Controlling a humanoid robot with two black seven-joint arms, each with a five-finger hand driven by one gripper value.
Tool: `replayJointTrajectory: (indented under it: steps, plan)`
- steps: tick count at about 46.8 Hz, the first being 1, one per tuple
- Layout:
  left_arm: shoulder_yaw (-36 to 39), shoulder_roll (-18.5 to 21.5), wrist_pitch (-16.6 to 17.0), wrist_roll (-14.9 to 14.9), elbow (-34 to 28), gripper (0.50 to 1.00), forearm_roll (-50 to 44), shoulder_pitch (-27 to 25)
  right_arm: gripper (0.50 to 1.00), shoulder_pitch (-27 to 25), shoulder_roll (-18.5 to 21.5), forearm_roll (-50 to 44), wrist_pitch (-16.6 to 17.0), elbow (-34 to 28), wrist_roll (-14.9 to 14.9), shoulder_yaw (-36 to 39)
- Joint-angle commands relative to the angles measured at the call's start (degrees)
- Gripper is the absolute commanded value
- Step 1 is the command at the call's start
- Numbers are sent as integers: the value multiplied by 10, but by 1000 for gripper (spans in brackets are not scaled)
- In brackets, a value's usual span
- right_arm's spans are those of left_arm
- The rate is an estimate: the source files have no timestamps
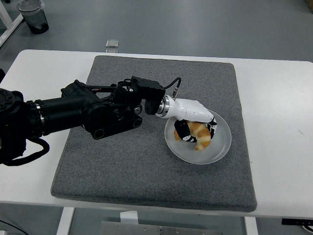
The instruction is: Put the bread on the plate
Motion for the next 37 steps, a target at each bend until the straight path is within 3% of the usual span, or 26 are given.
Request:
replayJointTrajectory:
  steps: [1, 12, 13, 15, 16, 19, 22, 25, 37]
  plan:
    - [0, 1, 0, 0, 1, 500, 0, 3, 932, 0, 0, 0, 0, 0, 0, 0]
    - [0, 1, 0, 0, 1, 500, -2, 5, 932, 0, 0, 0, 0, 0, 0, 0]
    - [0, 1, 0, 0, 1, 522, -3, 4, 930, 0, 0, 0, 0, 0, 0, 0]
    - [-1, 1, 1, 0, 1, 666, -6, 5, 930, 0, 0, 0, 0, 0, 0, 0]
    - [-1, 1, 1, 0, 1, 713, -8, 5, 932, 0, 0, 0, 0, 0, 0, 0]
    - [-1, 1, 0, 1, 1, 782, -9, 4, 932, 0, 0, 0, 0, 0, 0, 0]
    - [-1, 1, 1, 1, 1, 910, -10, 5, 932, 0, 0, 0, 0, 0, 0, 0]
    - [-3, 0, 1, 1, 1, 988, -11, 5, 930, 0, 0, 0, 0, 0, 0, 0]
    - [-13, -1, 7, 1, 0, 992, -47, 13, 930, 0, 0, 0, 0, 0, 0, 0]
